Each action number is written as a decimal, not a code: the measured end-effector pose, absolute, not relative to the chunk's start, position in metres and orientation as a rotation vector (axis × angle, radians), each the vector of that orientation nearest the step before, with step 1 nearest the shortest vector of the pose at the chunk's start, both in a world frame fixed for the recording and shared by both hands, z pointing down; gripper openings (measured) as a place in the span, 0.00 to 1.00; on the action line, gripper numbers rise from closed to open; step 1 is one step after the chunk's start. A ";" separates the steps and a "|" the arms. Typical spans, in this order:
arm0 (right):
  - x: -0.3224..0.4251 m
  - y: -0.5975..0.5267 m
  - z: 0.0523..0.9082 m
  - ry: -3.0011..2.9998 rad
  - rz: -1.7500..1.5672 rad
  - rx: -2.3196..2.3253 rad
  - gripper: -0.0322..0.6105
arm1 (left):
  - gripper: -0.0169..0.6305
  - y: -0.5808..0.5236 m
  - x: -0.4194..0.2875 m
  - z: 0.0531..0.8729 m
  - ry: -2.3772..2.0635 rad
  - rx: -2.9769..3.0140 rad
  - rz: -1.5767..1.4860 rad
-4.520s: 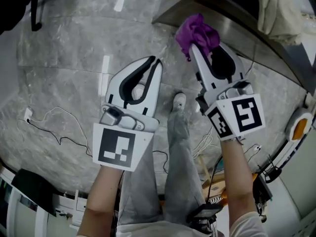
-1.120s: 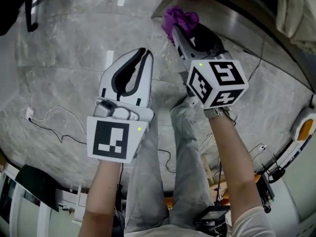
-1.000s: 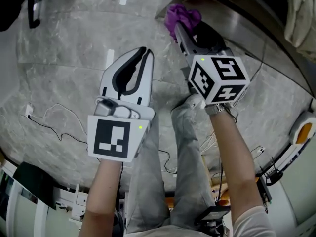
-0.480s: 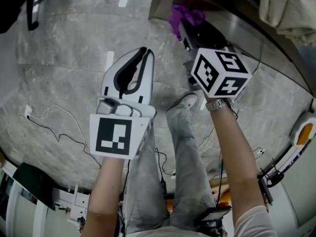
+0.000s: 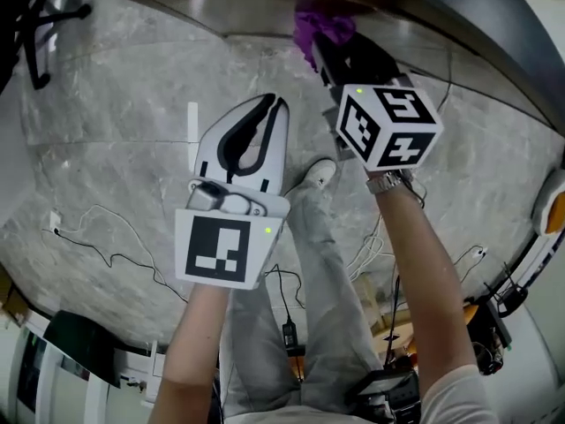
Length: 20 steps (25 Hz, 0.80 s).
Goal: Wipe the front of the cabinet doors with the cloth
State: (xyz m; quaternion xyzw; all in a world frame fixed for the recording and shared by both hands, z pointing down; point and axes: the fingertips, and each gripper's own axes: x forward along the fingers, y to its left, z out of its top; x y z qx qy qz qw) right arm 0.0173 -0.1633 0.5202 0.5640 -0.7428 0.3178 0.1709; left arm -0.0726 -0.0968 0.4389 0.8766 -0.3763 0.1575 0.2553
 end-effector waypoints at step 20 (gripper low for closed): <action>0.168 -0.111 0.541 -1.908 0.924 1.780 0.28 | 0.08 -0.067 0.026 0.445 -0.887 2.412 0.444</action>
